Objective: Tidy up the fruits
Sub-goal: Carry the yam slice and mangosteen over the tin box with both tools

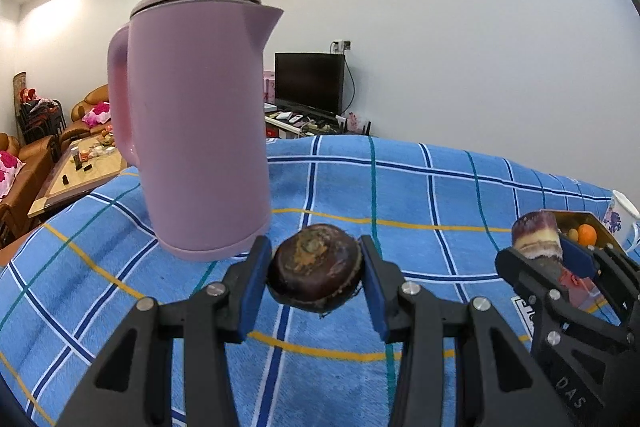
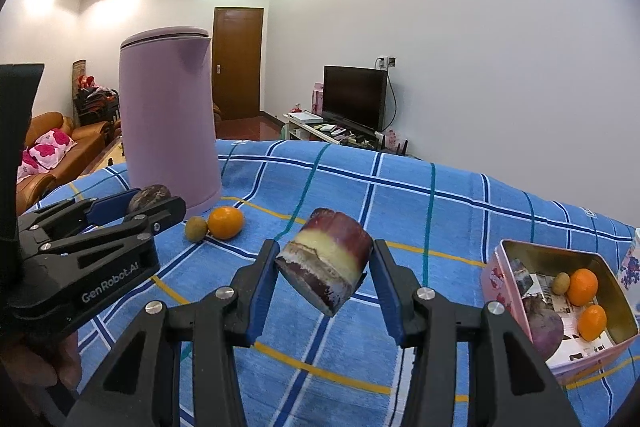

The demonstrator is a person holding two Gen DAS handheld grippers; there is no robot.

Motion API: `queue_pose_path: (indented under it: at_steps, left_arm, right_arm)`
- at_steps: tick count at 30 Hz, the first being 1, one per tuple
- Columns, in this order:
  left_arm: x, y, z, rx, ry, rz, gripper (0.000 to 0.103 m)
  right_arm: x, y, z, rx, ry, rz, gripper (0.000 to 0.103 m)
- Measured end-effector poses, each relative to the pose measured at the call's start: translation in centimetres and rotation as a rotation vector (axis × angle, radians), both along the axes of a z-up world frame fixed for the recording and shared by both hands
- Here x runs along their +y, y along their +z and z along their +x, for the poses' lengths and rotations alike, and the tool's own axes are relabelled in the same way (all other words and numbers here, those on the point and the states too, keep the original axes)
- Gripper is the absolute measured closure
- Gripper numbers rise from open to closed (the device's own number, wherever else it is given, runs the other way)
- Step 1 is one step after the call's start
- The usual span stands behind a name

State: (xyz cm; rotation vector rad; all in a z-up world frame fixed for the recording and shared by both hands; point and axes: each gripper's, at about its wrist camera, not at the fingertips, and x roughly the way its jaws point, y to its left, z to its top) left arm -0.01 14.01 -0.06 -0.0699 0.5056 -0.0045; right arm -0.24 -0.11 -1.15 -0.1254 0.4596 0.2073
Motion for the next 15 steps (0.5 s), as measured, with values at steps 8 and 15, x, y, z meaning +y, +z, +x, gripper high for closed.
queue_pose_path:
  at_steps: [8, 15]
  left_arm:
    - [-1.6, 0.0, -0.4, -0.003, -0.017, 0.019, 0.057]
    - [-2.8, 0.1, -0.8, -0.007, -0.03, 0.03, 0.057]
  right_arm:
    - [-0.8, 0.1, -0.4, -0.001, -0.014, -0.003, 0.054]
    - [-1.9, 0.1, -0.7, 0.0, -0.025, -0.003, 0.054]
